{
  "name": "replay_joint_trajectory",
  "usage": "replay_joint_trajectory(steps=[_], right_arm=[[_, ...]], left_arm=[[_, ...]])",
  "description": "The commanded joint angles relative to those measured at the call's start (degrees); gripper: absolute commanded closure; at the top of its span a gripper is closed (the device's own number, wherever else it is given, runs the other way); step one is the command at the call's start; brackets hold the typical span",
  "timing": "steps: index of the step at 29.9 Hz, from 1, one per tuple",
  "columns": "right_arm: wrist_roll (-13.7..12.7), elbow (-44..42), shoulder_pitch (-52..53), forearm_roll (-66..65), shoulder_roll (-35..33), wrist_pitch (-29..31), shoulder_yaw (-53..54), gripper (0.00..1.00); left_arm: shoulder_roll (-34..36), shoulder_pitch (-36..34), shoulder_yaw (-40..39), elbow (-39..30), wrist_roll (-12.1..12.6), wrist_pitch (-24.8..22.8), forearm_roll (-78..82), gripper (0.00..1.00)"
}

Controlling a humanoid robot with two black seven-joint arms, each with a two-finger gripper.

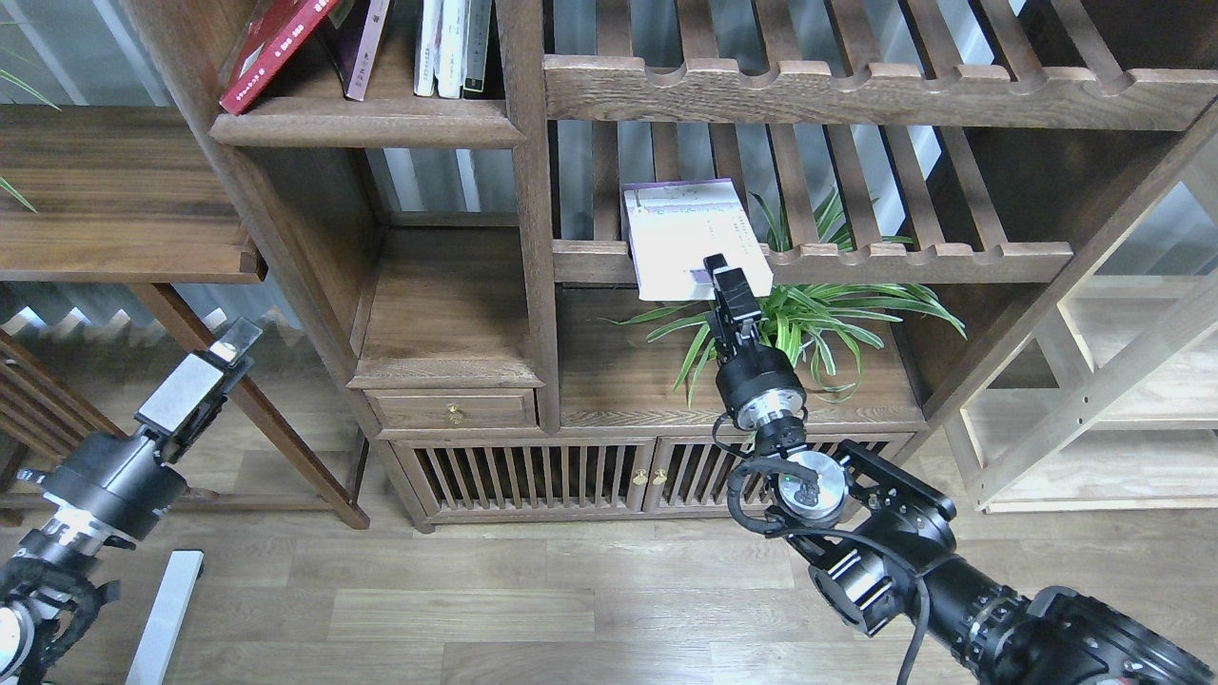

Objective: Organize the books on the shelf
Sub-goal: 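Raise the right gripper to the white book's bottom edge and grasp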

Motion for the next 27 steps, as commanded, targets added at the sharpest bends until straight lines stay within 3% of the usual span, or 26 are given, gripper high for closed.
replay_joint_trajectory(steps=[1, 14, 21, 27], right_arm=[[-0.09, -0.52, 1.57, 1.76, 0.00, -1.33, -0.43, 0.02], [-0.36, -3.08, 4.13, 3.26, 0.00, -2.21, -3.16, 0.05], [-0.36, -3.16, 4.21, 3.17, 0.00, -2.30, -3.33, 0.18], [-0.53, -3.34, 4.65, 3.17, 0.00, -2.30, -3.68, 0.24]], left_arm=[[0.09, 0.18, -0.46, 0.00, 0.00, 0.00, -0.01, 0.06], [0.18, 0.26, -2.05, 0.00, 0.00, 0.00, -0.01, 0.05], [0.18, 0.35, -2.13, 0.00, 0.00, 0.00, -0.01, 0.05], [0.36, 0.79, -2.57, 0.00, 0.00, 0.00, -0.10, 0.05]])
